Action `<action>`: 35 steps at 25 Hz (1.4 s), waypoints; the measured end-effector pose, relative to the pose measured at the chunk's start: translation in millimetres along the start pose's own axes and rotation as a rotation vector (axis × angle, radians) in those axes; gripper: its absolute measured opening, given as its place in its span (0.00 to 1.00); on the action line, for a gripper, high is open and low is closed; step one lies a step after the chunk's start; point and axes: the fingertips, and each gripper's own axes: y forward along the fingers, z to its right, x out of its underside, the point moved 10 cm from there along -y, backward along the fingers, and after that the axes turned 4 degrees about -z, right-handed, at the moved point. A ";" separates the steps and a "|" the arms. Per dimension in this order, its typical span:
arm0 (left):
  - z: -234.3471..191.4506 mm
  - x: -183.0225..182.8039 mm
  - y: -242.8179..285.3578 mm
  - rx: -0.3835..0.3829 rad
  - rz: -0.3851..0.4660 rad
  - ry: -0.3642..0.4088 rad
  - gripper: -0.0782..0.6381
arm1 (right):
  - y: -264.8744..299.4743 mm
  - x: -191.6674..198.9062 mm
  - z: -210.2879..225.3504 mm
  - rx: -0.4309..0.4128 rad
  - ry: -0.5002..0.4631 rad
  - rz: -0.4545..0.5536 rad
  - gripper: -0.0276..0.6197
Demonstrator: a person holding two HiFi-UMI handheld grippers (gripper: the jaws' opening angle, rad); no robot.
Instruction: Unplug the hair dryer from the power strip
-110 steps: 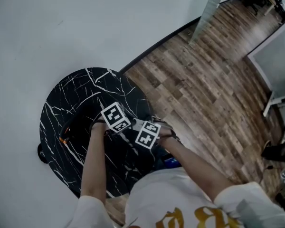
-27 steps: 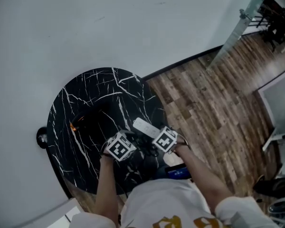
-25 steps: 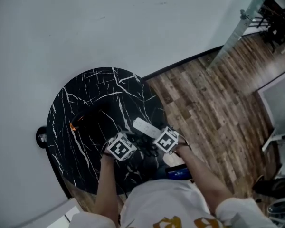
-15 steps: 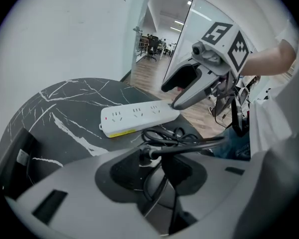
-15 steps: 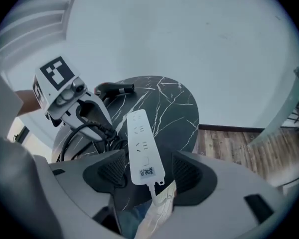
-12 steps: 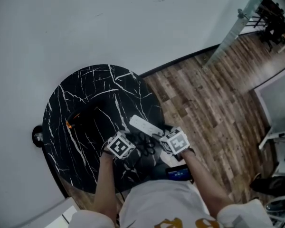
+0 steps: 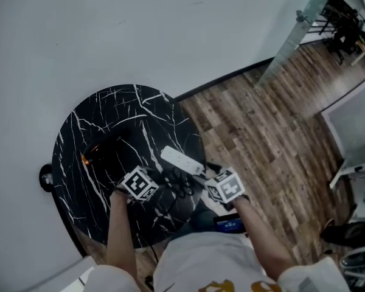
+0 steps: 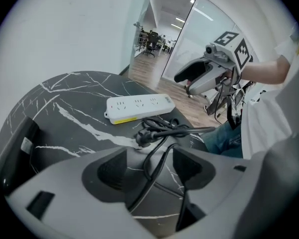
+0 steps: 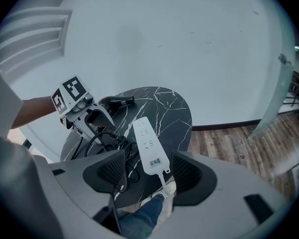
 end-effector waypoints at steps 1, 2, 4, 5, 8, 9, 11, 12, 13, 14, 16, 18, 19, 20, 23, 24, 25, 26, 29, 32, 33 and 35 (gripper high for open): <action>-1.5 2.0 -7.5 -0.002 0.023 -0.012 0.49 | -2.4 1.5 -0.1 -0.002 0.005 0.007 0.46; -3.5 3.5 -16.4 -0.009 0.059 -0.032 0.49 | -5.4 1.7 -0.2 -0.002 0.010 0.015 0.46; -8.2 2.5 -39.5 -0.054 0.165 -0.079 0.49 | -7.2 4.4 1.4 0.001 0.025 0.043 0.46; -9.3 0.2 -52.2 -0.090 0.221 -0.094 0.49 | -8.1 5.6 1.6 0.002 0.037 0.059 0.46; -5.9 -6.3 -80.2 -0.183 0.345 -0.099 0.49 | -21.0 0.0 -4.0 0.013 0.070 0.119 0.46; -3.1 -7.7 -85.1 -0.208 0.372 -0.096 0.49 | -25.8 -4.0 -6.6 0.012 0.079 0.146 0.46; 5.6 -9.6 -89.9 -0.250 0.417 -0.092 0.49 | -33.1 -11.0 -10.9 0.014 0.091 0.198 0.46; 11.1 -10.4 -90.7 -0.263 0.442 -0.097 0.49 | -36.9 -14.3 -13.4 0.016 0.092 0.222 0.46; 16.6 -11.2 -91.2 -0.269 0.468 -0.109 0.48 | -41.6 -17.5 -16.2 0.025 0.087 0.246 0.46; 21.4 -11.6 -91.7 -0.271 0.490 -0.129 0.46 | -47.7 -21.1 -19.2 0.044 0.073 0.273 0.45; 29.7 -11.0 -93.3 -0.280 0.523 -0.172 0.22 | -61.9 -27.4 -24.3 0.104 0.032 0.336 0.10; 41.5 -11.2 -97.7 -0.281 0.580 -0.182 0.11 | -75.0 -30.9 -26.5 0.123 0.021 0.397 0.04; 49.4 -13.0 -101.1 -0.283 0.627 -0.179 0.11 | -81.7 -32.1 -26.5 0.122 0.029 0.427 0.04; 57.4 -15.7 -105.0 -0.298 0.681 -0.182 0.11 | -88.3 -33.1 -26.3 0.126 0.036 0.455 0.04; 75.7 -22.7 -117.5 -0.451 0.839 -0.275 0.11 | -104.3 -36.7 -27.2 0.177 0.021 0.528 0.04; 81.0 -24.7 -121.0 -0.510 0.884 -0.316 0.11 | -108.7 -37.0 -28.2 0.195 0.012 0.550 0.04; 86.9 -27.1 -124.0 -0.558 0.920 -0.351 0.11 | -113.1 -36.4 -29.2 0.210 0.005 0.571 0.04; 93.8 -30.0 -126.6 -0.590 0.945 -0.375 0.11 | -117.9 -35.0 -30.3 0.220 -0.001 0.589 0.04; 118.1 -37.8 -133.0 -0.634 0.965 -0.386 0.11 | -135.2 -27.4 -34.7 0.215 -0.027 0.626 0.04; 143.6 -42.2 -136.7 -0.681 0.964 -0.371 0.11 | -158.7 -14.1 -34.0 0.196 -0.031 0.667 0.04; 152.8 -42.2 -136.1 -0.691 0.965 -0.367 0.11 | -166.4 -6.7 -33.2 0.194 -0.021 0.683 0.04; 169.9 -40.4 -134.1 -0.694 0.980 -0.374 0.11 | -179.1 7.8 -32.2 0.201 -0.002 0.711 0.04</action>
